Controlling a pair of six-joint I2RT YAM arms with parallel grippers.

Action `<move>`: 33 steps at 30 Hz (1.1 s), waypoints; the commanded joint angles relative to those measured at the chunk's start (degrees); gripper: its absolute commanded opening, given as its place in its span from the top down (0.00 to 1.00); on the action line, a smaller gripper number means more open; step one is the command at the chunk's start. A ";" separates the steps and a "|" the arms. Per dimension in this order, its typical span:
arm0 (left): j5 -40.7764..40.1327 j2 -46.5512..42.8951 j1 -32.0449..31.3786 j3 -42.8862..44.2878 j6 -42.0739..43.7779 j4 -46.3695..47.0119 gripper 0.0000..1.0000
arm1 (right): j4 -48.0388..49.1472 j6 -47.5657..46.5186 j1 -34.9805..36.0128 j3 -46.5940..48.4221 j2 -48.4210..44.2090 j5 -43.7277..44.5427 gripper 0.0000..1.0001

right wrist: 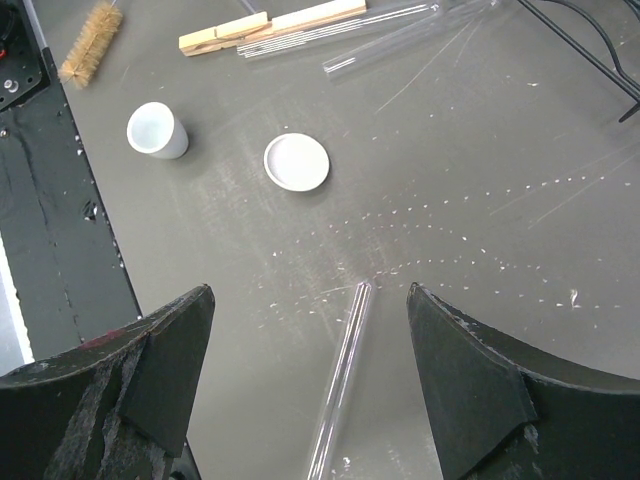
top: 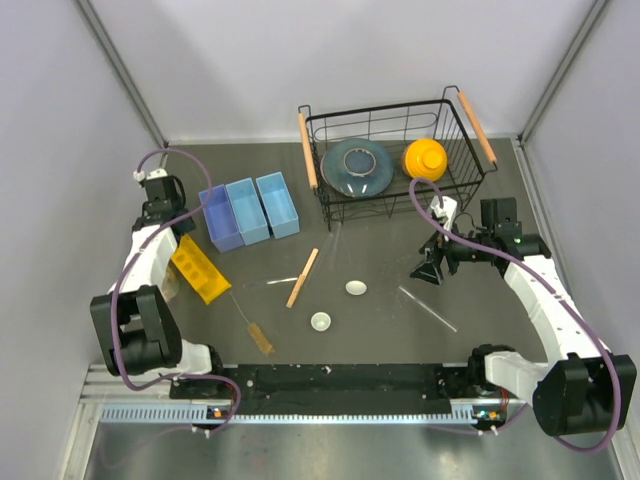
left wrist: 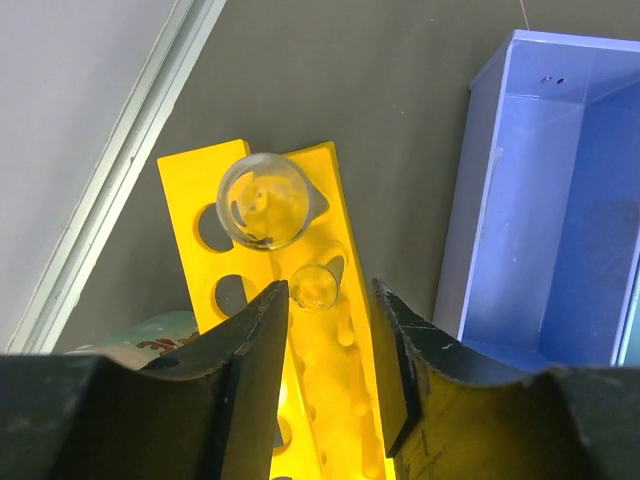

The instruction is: Organize the chemistry lab equipment

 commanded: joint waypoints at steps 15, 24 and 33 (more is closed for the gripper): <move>8.45 -20.66 0.45 0.12 -6.07 -4.16 0.16 | 1.25 -4.95 -0.58 -2.08 -2.71 -0.03 0.21; 17.67 -39.91 0.53 -8.13 -6.78 -8.82 0.01 | -1.91 -8.46 -0.75 -4.63 -8.60 7.70 0.20; 38.86 -48.80 0.53 -18.15 -9.24 -8.99 0.01 | -7.10 -11.81 -0.76 -6.91 -16.08 10.08 0.01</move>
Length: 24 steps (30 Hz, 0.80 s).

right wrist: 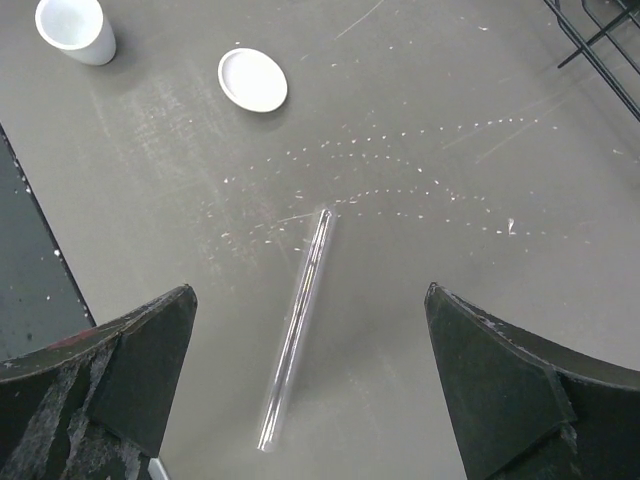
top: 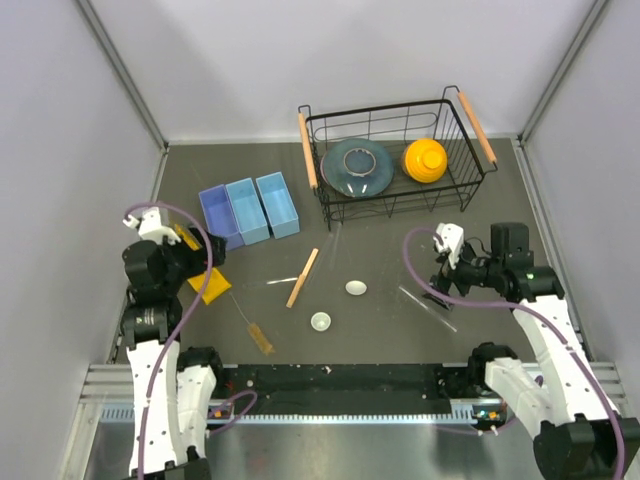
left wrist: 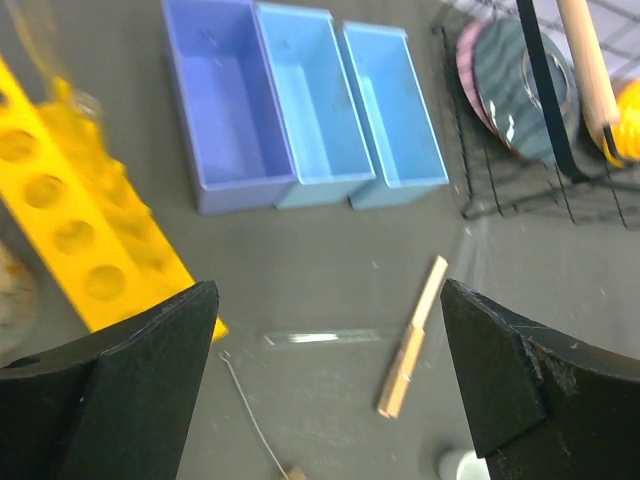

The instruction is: Organize the chemistry lab equipment

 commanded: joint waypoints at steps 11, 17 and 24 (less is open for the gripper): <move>18.93 -5.92 -0.28 -6.33 -0.31 1.99 0.01 | -5.94 -1.60 6.73 0.28 6.45 14.31 0.01; 19.37 -6.54 -0.72 -6.95 -1.02 3.21 0.01 | -2.87 -1.43 7.61 -2.26 7.51 18.28 0.01; 19.37 -5.92 -0.80 -7.30 -1.37 3.66 0.01 | 1.70 -0.28 9.63 -4.99 9.09 21.01 0.01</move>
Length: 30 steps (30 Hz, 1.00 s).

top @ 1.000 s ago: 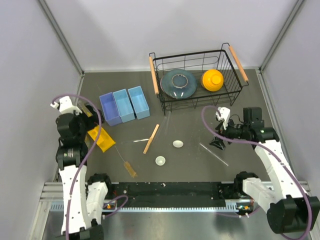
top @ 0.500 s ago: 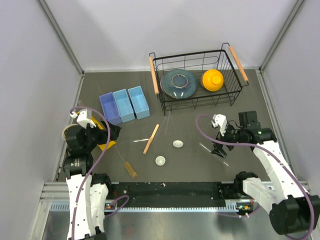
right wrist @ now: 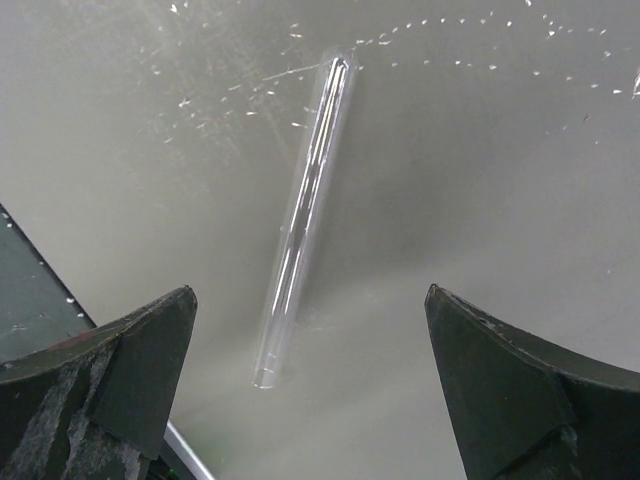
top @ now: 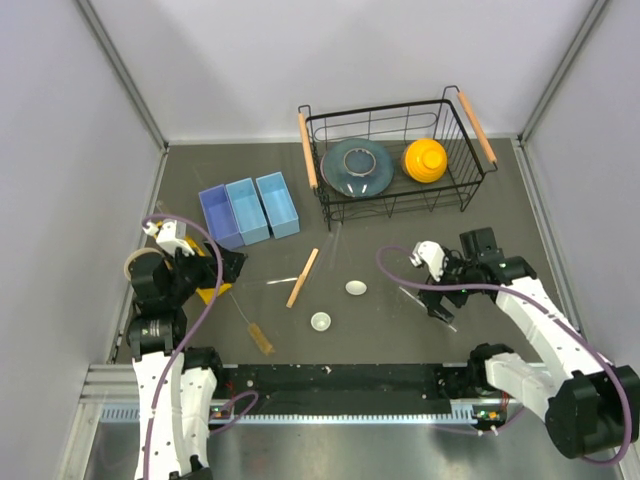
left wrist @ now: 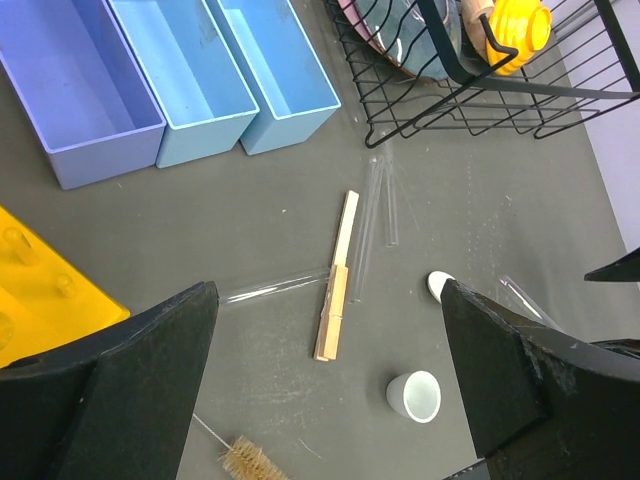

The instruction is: Organize the chemistry lab equipment

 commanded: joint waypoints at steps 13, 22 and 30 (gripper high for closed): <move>1.87 0.03 -0.28 -0.70 -0.74 3.99 0.01 | 11.11 1.58 3.33 -2.88 5.44 5.26 0.01; 2.13 0.03 -0.28 -0.70 -0.91 4.16 0.01 | 13.40 1.93 3.77 -4.29 6.85 5.62 0.01; 2.13 0.03 -0.28 -0.70 -1.00 4.34 0.01 | 14.63 2.28 3.86 -5.17 7.99 5.62 0.02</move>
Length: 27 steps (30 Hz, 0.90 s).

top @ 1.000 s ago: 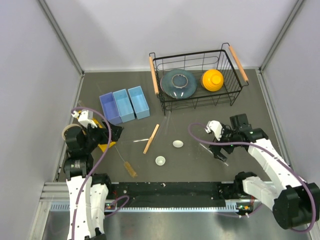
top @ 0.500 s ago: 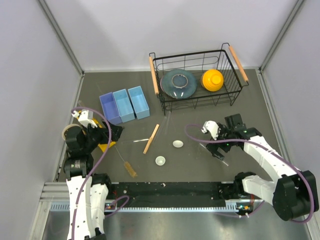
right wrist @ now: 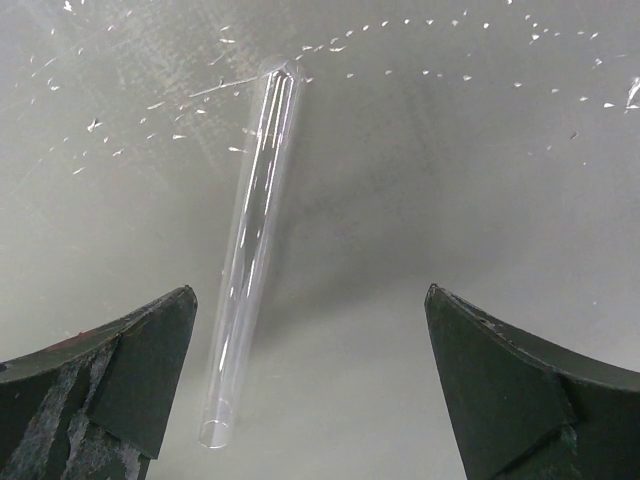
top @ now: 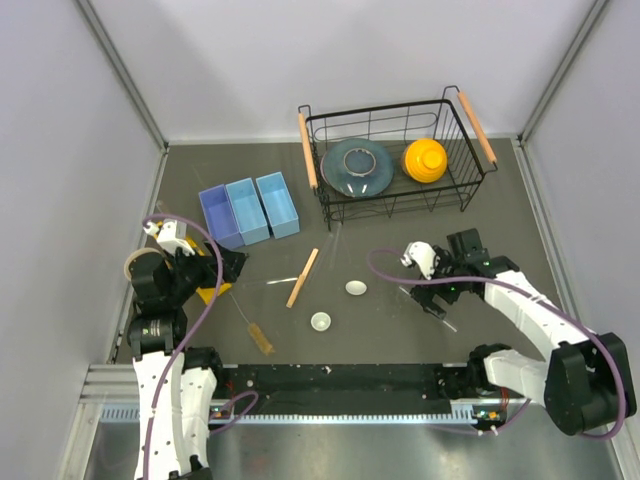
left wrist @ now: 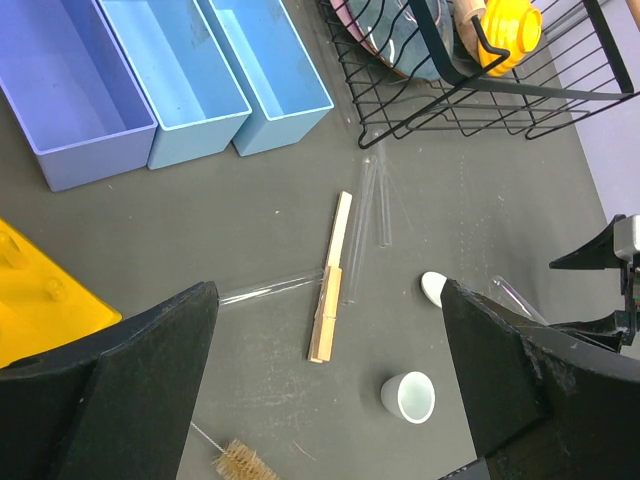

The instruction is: Organize the chemistry lab equipment

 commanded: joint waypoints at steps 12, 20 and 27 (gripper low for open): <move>1.54 -0.19 -0.13 -0.37 -0.39 3.27 0.01 | 4.30 2.16 0.84 -1.21 3.72 0.90 0.04; 1.54 -0.28 -0.04 -0.37 -0.39 3.18 0.01 | 5.62 3.39 0.93 -1.57 5.39 2.31 0.11; 1.54 -0.28 -0.13 -0.37 -0.39 3.18 0.01 | 5.62 4.53 2.51 -1.39 7.50 4.68 0.35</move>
